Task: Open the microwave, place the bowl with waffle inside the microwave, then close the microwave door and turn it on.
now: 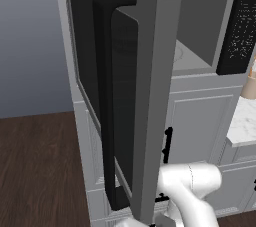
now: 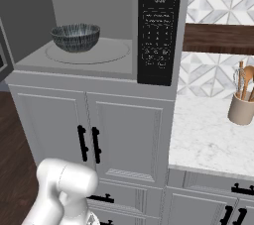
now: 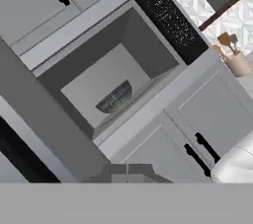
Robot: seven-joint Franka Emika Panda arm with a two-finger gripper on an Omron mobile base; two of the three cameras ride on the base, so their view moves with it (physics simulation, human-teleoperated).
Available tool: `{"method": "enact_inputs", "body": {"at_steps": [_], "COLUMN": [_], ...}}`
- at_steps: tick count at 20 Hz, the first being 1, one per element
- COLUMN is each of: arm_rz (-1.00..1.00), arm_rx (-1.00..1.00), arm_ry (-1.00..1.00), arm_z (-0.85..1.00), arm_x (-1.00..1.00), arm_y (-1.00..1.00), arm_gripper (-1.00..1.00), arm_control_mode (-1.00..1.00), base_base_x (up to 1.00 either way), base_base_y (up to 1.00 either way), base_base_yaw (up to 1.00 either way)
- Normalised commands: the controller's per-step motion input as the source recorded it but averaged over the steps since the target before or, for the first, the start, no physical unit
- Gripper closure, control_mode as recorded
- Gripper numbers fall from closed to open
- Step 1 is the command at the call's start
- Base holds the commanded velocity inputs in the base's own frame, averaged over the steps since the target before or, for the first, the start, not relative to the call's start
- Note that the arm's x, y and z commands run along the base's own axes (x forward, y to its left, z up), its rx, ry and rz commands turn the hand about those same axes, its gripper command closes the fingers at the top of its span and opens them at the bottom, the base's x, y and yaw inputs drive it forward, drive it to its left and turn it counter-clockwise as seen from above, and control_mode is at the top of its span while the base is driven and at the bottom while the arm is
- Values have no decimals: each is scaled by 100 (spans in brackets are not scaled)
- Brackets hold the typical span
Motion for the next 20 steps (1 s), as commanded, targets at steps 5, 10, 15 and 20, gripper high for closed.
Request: {"method": "enact_inputs", "body": {"at_steps": [5,10,15,20], "arm_rz": [-12,-19,-29,-31], "arm_rx": [-25,-30,-22,-16], "arm_ry": [-13,-1,0,0], "arm_z": [-59,-70,-55,-43], "arm_x": [12,94,100,100], "arm_y": [94,100,77,53], "arm_gripper": [100,100,100,100], "arm_control_mode": [-100,-100,-100,-100], "base_base_x": [0,0,0,0], "base_base_y": [0,0,0,0], "base_base_yaw": [0,0,0,0]}}
